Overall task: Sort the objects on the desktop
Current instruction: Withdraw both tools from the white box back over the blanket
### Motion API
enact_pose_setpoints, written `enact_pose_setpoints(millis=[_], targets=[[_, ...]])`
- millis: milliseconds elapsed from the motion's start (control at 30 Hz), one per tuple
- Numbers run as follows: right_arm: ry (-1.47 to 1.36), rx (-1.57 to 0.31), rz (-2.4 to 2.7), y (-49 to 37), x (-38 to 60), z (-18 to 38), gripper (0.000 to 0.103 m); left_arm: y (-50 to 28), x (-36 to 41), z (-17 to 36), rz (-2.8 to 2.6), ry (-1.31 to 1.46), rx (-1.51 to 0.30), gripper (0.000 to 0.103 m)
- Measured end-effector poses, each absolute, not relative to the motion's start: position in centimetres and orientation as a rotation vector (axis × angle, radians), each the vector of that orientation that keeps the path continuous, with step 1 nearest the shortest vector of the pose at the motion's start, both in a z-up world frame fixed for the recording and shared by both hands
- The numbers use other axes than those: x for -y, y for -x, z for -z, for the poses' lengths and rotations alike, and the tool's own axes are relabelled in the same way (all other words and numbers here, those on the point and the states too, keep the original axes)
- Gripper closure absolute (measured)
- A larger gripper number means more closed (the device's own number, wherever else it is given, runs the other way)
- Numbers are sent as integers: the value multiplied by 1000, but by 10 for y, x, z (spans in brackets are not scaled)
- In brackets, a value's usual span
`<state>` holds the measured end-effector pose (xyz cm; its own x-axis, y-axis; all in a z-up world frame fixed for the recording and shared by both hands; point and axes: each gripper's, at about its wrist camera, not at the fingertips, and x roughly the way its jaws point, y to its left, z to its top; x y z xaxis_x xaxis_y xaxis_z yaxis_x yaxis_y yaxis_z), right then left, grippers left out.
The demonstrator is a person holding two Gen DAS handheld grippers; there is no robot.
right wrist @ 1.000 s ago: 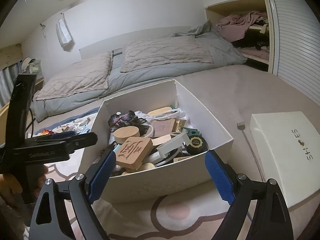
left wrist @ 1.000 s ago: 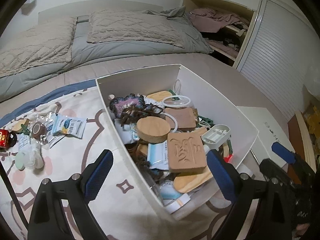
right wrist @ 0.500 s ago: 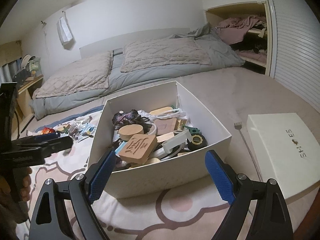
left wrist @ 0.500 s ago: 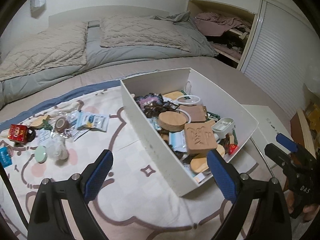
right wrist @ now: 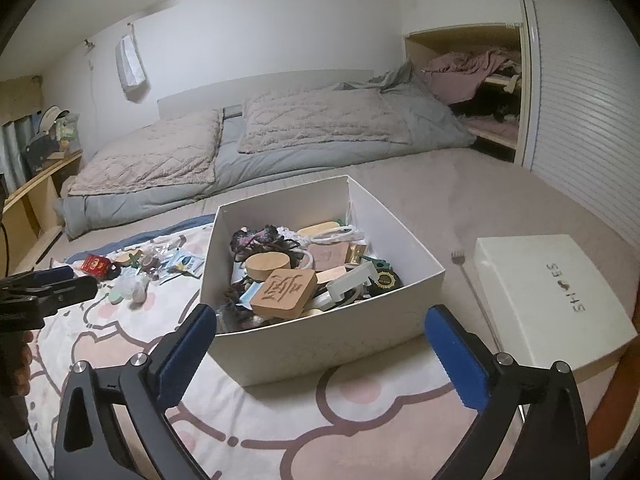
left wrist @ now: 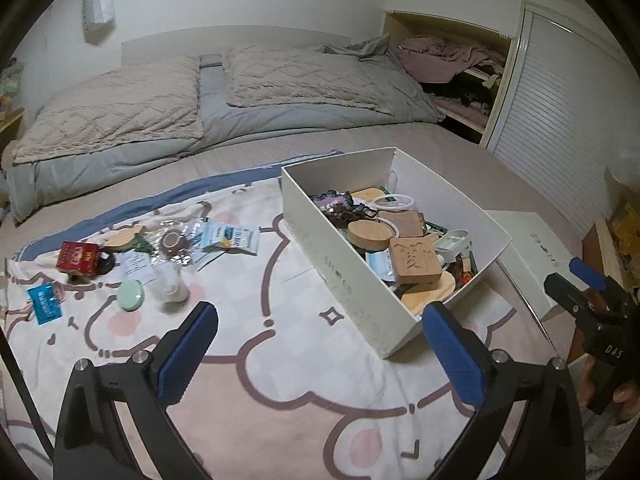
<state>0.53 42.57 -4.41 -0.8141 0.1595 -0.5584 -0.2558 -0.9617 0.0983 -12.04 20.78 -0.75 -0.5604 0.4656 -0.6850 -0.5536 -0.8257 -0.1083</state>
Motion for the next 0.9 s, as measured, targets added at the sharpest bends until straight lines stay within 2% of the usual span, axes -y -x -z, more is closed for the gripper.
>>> enact_pose_setpoints(millis=[900], targets=[[762, -93, -2846, -73, -336, -19, 0, 26, -80, -69, -2583, 854, -108, 0]])
